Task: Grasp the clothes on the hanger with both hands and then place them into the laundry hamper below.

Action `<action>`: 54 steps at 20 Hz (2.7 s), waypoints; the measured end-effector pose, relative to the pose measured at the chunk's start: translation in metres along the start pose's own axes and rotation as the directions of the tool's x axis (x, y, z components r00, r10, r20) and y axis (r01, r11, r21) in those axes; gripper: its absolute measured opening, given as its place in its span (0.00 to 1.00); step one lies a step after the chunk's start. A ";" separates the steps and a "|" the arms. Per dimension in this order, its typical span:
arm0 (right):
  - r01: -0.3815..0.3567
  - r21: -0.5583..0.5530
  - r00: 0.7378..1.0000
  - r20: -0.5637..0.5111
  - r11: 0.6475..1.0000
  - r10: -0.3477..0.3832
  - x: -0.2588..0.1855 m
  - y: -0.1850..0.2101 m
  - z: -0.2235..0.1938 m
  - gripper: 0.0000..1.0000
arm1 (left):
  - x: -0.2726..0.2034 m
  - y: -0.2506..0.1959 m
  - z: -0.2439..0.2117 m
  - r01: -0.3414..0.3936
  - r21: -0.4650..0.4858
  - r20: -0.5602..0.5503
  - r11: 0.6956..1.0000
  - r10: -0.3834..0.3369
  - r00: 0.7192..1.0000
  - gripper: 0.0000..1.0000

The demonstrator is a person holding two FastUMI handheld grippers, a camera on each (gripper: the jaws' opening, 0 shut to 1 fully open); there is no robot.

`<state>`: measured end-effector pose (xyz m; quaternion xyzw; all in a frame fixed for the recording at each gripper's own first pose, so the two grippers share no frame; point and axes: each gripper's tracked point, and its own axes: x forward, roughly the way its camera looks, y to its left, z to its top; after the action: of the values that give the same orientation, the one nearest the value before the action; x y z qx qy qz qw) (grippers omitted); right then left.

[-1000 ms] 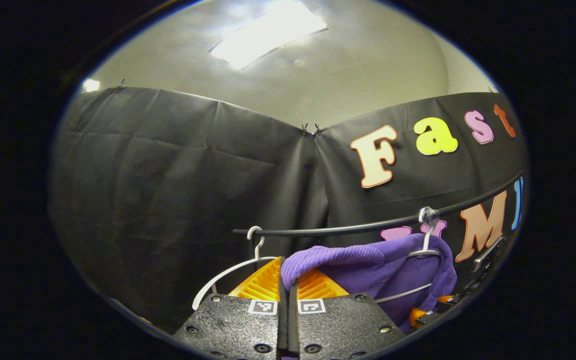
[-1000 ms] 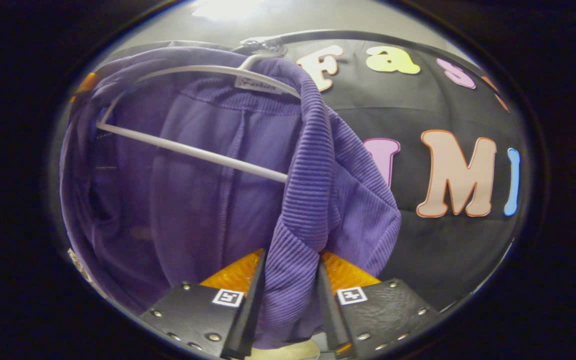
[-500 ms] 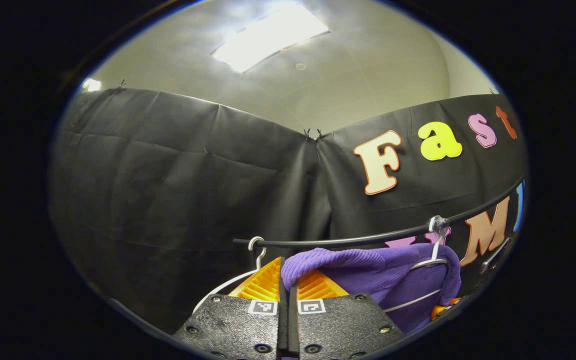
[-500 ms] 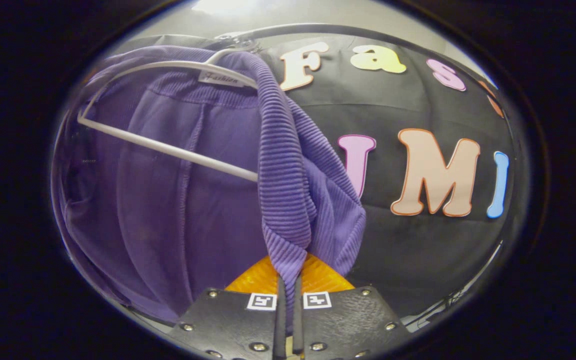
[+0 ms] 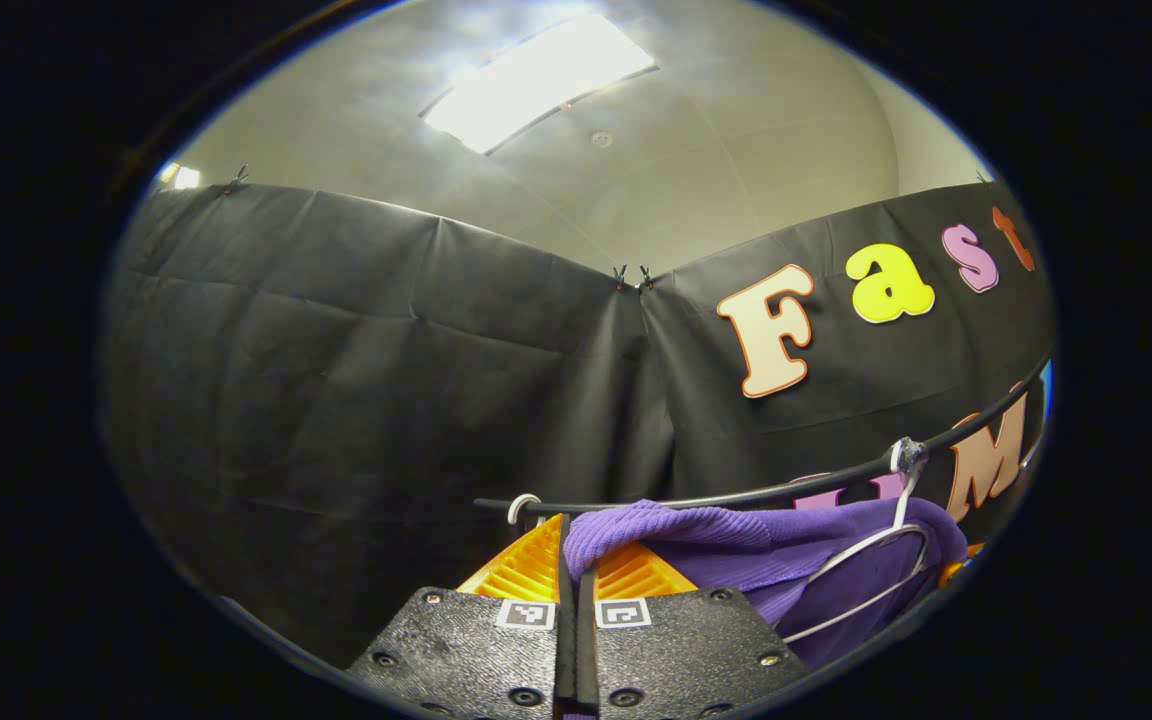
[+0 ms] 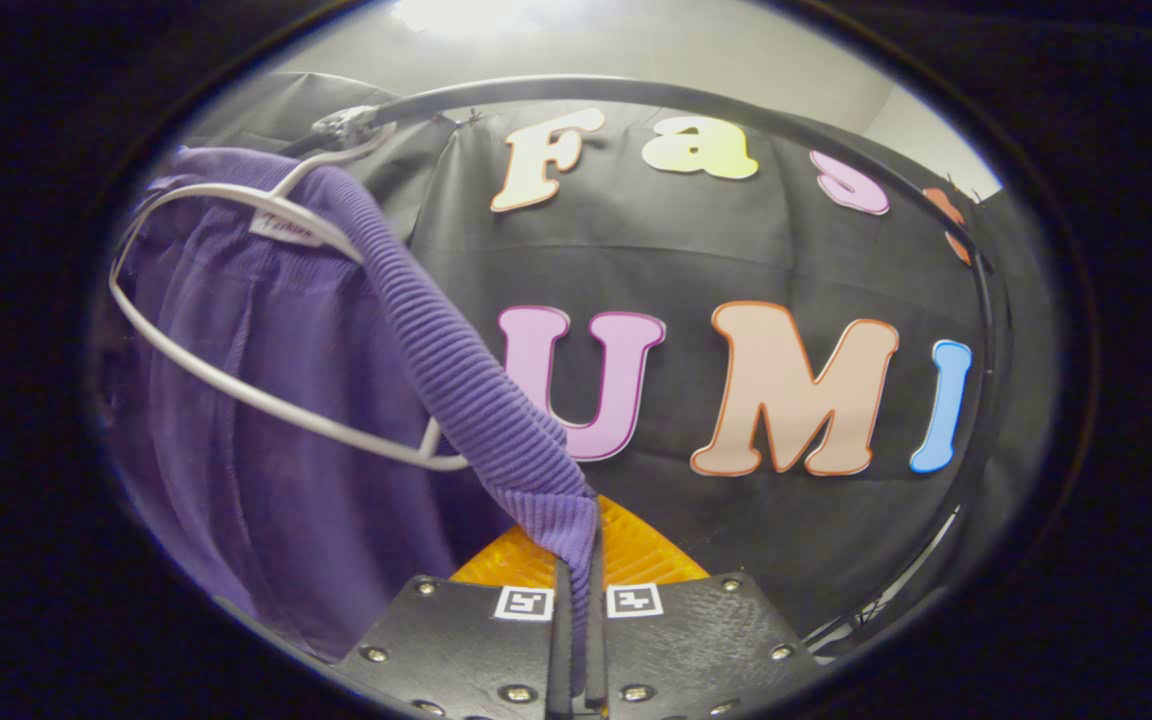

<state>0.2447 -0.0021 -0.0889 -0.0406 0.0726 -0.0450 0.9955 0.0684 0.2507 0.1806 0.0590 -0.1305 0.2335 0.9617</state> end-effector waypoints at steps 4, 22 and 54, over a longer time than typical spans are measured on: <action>0.008 -0.020 0.999 0.044 1.000 -0.007 0.009 -0.008 0.020 0.03 | 0.012 0.012 -0.013 -0.021 0.030 -0.008 0.999 0.021 1.000 0.00; 0.047 -0.055 0.996 0.081 0.997 -0.043 0.039 -0.023 0.039 0.05 | -0.020 0.008 -0.117 -0.034 0.091 -0.126 0.995 0.045 0.991 0.00; 0.108 -0.078 0.982 -0.145 0.991 -0.118 0.035 -0.069 -0.079 0.05 | -0.073 -0.046 -0.164 0.090 0.037 -0.264 0.995 -0.077 0.961 0.00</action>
<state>0.2614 -0.0794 -0.1655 -0.0760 0.1459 -0.1017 0.9811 0.0643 0.2072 0.0003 0.0563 0.0061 0.2018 0.9778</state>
